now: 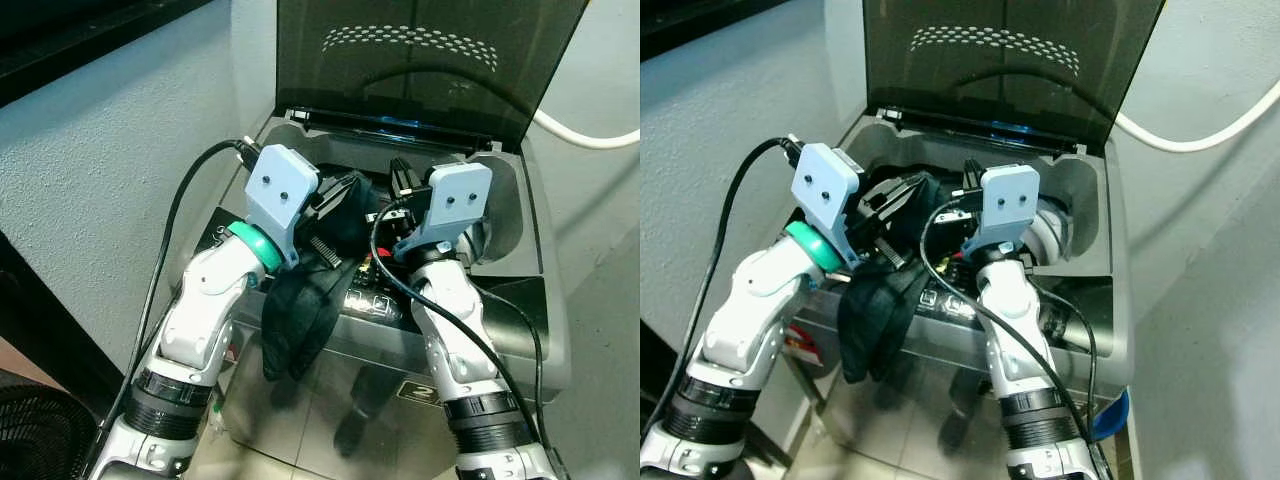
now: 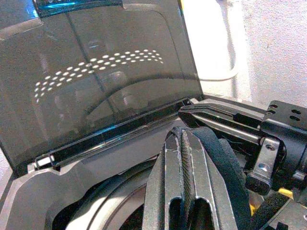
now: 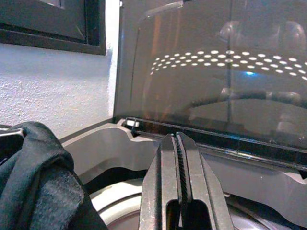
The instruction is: Clothes washing
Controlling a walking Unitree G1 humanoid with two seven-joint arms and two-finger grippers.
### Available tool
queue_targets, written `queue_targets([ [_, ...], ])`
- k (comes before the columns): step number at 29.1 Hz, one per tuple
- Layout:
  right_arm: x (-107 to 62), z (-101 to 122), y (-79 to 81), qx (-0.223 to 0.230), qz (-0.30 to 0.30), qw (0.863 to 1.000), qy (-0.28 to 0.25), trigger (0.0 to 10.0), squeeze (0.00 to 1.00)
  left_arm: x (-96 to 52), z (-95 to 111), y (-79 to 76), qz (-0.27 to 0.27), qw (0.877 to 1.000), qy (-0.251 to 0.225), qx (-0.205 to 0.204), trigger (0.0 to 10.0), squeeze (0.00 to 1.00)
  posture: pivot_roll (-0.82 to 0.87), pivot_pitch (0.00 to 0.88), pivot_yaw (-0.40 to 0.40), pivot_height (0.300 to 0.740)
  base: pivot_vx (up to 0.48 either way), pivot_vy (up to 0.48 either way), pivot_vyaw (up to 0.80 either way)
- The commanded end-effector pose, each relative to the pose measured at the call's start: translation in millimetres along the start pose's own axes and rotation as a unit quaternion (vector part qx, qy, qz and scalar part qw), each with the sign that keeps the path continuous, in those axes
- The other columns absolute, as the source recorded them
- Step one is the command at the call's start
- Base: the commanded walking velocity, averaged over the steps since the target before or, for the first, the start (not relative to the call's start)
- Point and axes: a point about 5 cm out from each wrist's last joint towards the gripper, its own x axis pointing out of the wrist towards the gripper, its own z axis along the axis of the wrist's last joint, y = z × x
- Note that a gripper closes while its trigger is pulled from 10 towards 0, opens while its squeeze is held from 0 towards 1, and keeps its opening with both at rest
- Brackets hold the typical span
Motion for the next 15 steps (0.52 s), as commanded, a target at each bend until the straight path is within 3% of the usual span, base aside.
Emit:
queue_targets([
  [1, -2.1, 0.5, 0.2, -0.001, -0.002, 1.0, -0.004, 10.0, 0.0, 2.2, 7.9, -3.9, -0.011, 1.0, -0.02, 0.007, 10.0, 1.0, 0.13, 0.0, 0.051, 0.74, 0.0, 0.0, 0.0],
  [3, -2.1, 0.5, -0.1, -0.001, -0.003, 1.0, -0.004, 10.0, 0.0, 2.2, 7.8, -4.2, -0.011, 1.0, -0.019, 0.011, 10.0, 1.0, 0.13, 0.0, 0.053, 0.74, 0.0, 0.0, 0.0],
  [4, -2.0, 0.5, -0.4, -0.001, -0.004, 1.0, -0.004, 10.0, 0.0, 2.2, 7.3, -4.0, -0.009, 1.0, -0.015, 0.016, 10.0, 0.24, 0.13, 0.0, 0.054, 0.74, 0.0, 0.0, 0.0],
  [5, -2.0, 0.5, -0.7, -0.002, -0.004, 1.0, -0.004, 10.0, 0.0, 2.0, 7.1, -3.9, -0.008, 1.0, -0.014, 0.017, 10.0, 0.0, 0.13, 0.0, 0.054, 0.74, 0.0, 0.0, 0.0],
  [6, -2.0, 0.5, -0.7, -0.002, -0.004, 1.0, -0.004, 10.0, 0.0, 2.0, 7.1, -3.9, -0.008, 1.0, -0.014, 0.017, 10.0, 0.0, 0.13, 0.0, 0.054, 0.74, 0.0, 0.0, 0.0],
  [7, -1.9, 0.5, -0.8, -0.002, -0.004, 1.0, -0.004, 10.0, 0.0, 2.0, 7.0, -3.5, -0.007, 1.0, -0.014, 0.018, 4.4, 0.0, 0.13, 0.0, 0.054, 0.74, 0.0, 0.0, 0.0],
  [8, -1.9, 0.5, -0.8, -0.002, -0.005, 1.0, -0.004, 10.0, 0.0, 2.2, 8.2, -2.5, -0.004, 1.0, -0.021, 0.018, 0.0, 0.0, 0.13, 0.0, 0.053, 0.74, 0.0, 0.0, 0.0],
  [11, -2.0, 0.7, -1.1, -0.003, -0.005, 1.0, -0.004, 10.0, 0.0, 4.7, 15.1, 0.4, 0.01, 0.999, -0.043, 0.02, 0.0, 0.0, 0.13, 0.0, 0.051, 0.74, 0.0, 0.0, 0.0],
  [12, -2.0, 0.9, -1.1, -0.003, -0.004, 1.0, -0.005, 10.0, 0.0, 7.4, 23.0, 3.1, 0.03, 0.997, -0.061, 0.031, 9.8, 0.0, 0.13, 0.0, 0.049, 0.74, 0.0, 0.0, 0.0],
  [15, -2.0, 1.3, -1.2, -0.004, -0.004, 1.0, -0.005, 10.0, 0.0, 11.2, 38.9, 7.0, 0.062, 0.992, -0.096, 0.06, 10.0, 0.0, 0.12, 0.0, 0.047, 0.74, 0.0, 0.0, 0.0],
])
